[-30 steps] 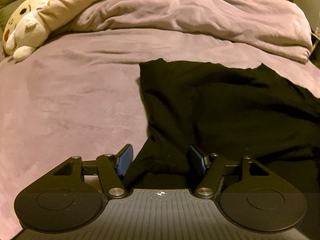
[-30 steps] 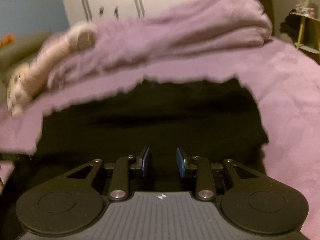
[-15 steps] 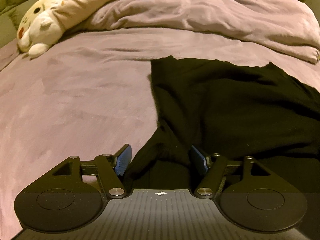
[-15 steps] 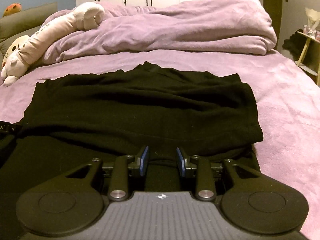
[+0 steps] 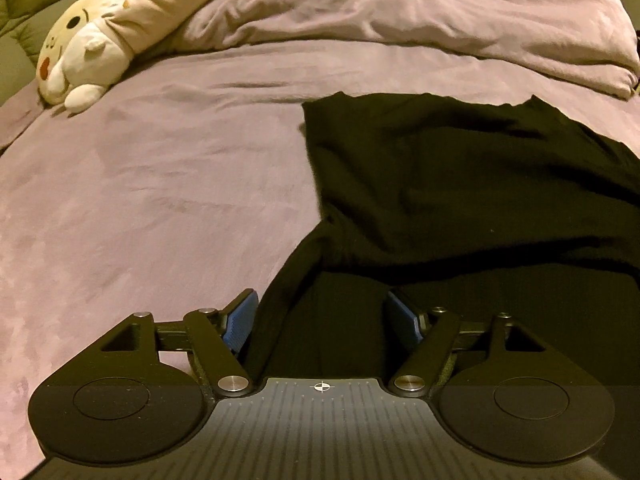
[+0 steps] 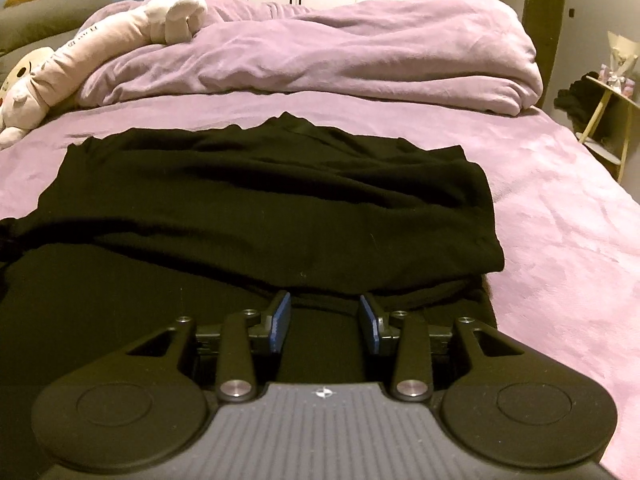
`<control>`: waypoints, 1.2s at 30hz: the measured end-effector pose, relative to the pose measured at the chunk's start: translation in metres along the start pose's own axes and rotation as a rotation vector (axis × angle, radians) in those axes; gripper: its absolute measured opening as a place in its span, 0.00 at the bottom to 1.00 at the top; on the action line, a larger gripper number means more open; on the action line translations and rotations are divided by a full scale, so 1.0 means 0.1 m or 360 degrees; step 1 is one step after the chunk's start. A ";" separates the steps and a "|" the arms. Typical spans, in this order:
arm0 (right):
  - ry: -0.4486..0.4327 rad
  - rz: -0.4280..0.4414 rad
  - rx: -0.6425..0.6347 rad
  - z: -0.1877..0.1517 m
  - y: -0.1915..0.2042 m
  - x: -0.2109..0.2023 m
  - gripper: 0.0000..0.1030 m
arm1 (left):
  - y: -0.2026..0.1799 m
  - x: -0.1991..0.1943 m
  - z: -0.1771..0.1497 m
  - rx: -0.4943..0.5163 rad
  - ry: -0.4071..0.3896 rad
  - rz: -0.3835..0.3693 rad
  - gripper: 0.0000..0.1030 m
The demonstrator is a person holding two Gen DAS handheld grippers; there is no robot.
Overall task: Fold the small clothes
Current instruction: 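Grasp the black shirt's other side edge with the left gripper and lift it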
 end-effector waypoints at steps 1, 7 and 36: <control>0.0007 -0.0007 0.0003 0.00 -0.01 -0.01 0.39 | 0.00 -0.02 -0.01 0.0000 0.0004 0.0003 0.74; 0.0066 0.0027 0.0124 -0.04 -0.09 -0.33 0.40 | 0.10 -0.29 -0.19 0.0002 0.0029 -0.0097 0.74; 0.0389 0.0101 0.0464 -1.26 -0.92 -2.30 0.12 | 0.96 -1.36 -1.59 -0.0266 0.0331 -0.0552 0.21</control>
Point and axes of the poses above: each gripper's, at about its wrist camera, not at the fingertips, and x roughly the way its jaws point, y to its left, z to its top, the point moved 4 cm from there along x, roughly the way its jaws point, and after that the axes turned 8 degrees about -y, right-handed, at the moved point
